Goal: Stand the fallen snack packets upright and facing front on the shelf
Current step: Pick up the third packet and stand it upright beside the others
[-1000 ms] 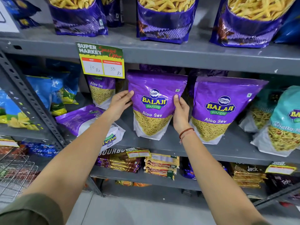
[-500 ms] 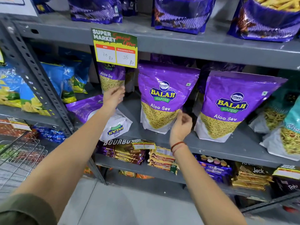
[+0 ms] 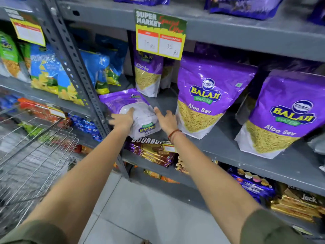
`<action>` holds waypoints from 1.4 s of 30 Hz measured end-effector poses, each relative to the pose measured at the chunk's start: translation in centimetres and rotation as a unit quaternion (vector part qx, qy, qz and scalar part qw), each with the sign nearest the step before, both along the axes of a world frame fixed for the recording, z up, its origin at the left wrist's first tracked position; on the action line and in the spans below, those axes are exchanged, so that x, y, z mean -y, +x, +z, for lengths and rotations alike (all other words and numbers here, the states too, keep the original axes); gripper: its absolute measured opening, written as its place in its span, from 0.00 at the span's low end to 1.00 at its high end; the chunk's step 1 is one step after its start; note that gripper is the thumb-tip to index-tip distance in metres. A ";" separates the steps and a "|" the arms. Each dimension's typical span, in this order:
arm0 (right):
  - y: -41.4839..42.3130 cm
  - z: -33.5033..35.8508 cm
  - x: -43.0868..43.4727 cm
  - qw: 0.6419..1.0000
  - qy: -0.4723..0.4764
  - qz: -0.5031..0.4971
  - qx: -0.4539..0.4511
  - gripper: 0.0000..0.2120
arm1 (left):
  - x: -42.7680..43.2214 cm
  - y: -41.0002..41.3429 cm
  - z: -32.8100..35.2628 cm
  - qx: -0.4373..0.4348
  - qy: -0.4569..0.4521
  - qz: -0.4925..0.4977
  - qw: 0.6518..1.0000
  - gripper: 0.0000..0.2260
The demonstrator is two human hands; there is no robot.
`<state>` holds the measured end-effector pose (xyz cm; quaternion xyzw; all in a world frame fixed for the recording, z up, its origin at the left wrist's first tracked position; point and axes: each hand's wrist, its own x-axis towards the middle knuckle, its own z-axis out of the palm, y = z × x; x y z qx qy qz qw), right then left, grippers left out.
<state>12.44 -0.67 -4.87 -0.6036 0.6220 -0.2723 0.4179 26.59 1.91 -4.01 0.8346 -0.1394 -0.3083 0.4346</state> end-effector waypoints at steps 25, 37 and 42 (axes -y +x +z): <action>2.0 -2.7 1.9 0.889 0.299 0.136 0.320 0.14 | -6.3 5.0 -1.8 -0.357 -0.015 -0.334 0.872 0.18; 2.9 4.6 6.5 0.910 -0.040 0.156 0.383 0.15 | 0.2 8.6 4.9 -0.152 -0.325 -0.288 0.888 0.06; 2.7 7.8 8.1 0.903 -0.121 0.148 0.384 0.12 | 2.7 10.6 9.2 -0.111 -0.410 -0.244 0.872 0.03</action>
